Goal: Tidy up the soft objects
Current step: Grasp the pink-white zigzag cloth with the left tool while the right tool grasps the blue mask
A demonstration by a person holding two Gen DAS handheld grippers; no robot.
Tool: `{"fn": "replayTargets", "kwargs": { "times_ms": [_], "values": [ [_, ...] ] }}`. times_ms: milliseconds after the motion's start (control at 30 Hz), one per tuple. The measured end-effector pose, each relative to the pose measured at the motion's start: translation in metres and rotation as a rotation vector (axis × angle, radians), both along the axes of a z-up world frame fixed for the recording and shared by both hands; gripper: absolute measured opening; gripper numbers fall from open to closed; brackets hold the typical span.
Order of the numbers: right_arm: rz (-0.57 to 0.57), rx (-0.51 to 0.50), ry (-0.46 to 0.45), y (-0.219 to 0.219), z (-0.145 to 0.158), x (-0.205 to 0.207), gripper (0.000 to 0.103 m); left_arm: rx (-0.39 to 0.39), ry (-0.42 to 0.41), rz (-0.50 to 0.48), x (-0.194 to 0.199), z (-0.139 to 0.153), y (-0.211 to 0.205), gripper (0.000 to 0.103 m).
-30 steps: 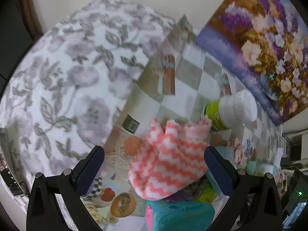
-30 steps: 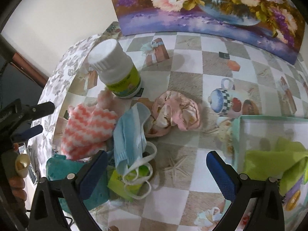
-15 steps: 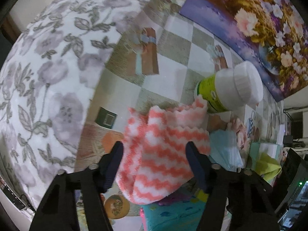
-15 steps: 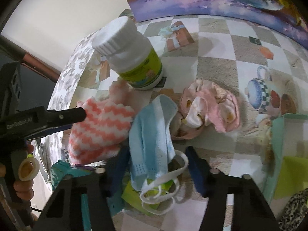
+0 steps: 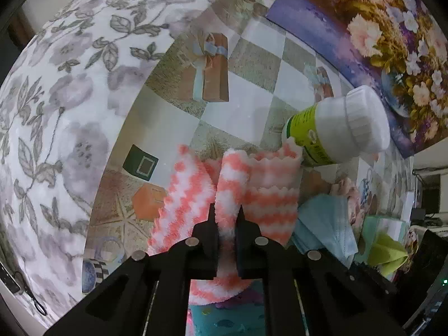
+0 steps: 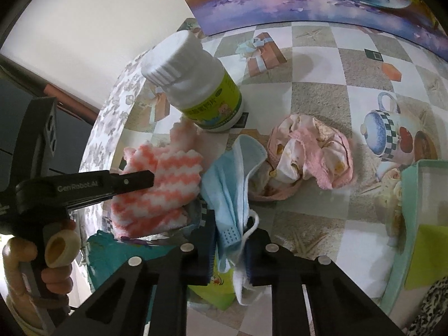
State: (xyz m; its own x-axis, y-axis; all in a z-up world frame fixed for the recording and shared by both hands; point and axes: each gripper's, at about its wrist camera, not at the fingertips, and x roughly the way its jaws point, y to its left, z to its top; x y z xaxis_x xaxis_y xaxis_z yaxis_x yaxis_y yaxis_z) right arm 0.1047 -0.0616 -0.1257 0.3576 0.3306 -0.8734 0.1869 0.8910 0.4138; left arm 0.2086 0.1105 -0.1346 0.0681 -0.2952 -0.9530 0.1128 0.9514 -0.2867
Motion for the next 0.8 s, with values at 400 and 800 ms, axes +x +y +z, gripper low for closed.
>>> {"fn": "replayTargets", "kwargs": {
  "times_ms": [400, 800],
  "values": [
    [-0.019, 0.034, -0.055, -0.009, 0.028, -0.015, 0.014, -0.021, -0.086, 0.050, -0.015, 0.036, 0.012, 0.007],
    [-0.052, 0.060, -0.133, -0.022, 0.067, -0.038, 0.013, -0.062, -0.300, 0.131, -0.053, 0.108, 0.010, 0.007]
  ]
}}
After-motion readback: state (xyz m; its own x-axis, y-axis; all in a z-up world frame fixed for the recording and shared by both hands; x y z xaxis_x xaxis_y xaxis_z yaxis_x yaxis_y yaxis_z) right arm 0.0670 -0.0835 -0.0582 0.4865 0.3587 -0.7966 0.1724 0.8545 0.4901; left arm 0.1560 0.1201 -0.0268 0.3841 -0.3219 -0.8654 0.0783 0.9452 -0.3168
